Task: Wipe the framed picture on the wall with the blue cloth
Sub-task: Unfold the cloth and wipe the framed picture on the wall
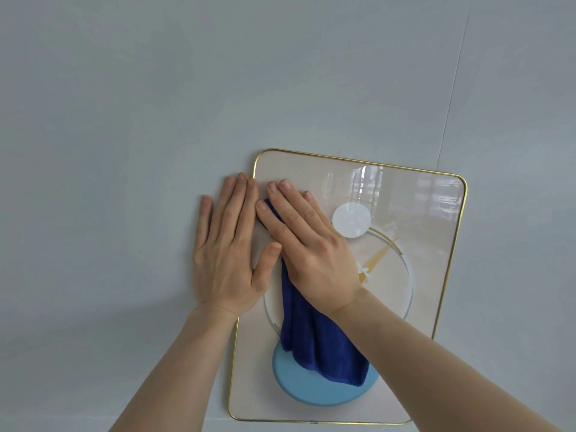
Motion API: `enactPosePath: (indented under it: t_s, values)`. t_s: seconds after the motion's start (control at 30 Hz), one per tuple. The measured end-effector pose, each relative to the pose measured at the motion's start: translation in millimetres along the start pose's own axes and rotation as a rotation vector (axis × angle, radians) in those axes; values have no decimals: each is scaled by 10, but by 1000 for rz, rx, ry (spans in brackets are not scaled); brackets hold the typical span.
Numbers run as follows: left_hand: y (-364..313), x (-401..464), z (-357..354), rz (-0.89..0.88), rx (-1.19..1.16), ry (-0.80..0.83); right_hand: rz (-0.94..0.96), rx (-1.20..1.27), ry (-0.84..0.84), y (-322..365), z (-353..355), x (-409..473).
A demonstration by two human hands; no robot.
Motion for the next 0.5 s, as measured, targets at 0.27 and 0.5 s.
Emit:
enactPosePath:
  t_s: [0.27,0.5]
  values:
    - [0,2,0,4,1,-6,-6,-12,-33,-26,-9,-95]
    - [5,-3,0,0,3,-18,-13,-27,-67,-41,-18,-140]
Point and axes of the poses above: each hand's wrist, its own x-axis towards the middle knuckle, its own z-axis out of the back of the hand, y = z × x, the point moved 1 cm from there along x, towards the middle knuckle, and after that the axes turned 13 degrees about -z, right-handed, at the moved point
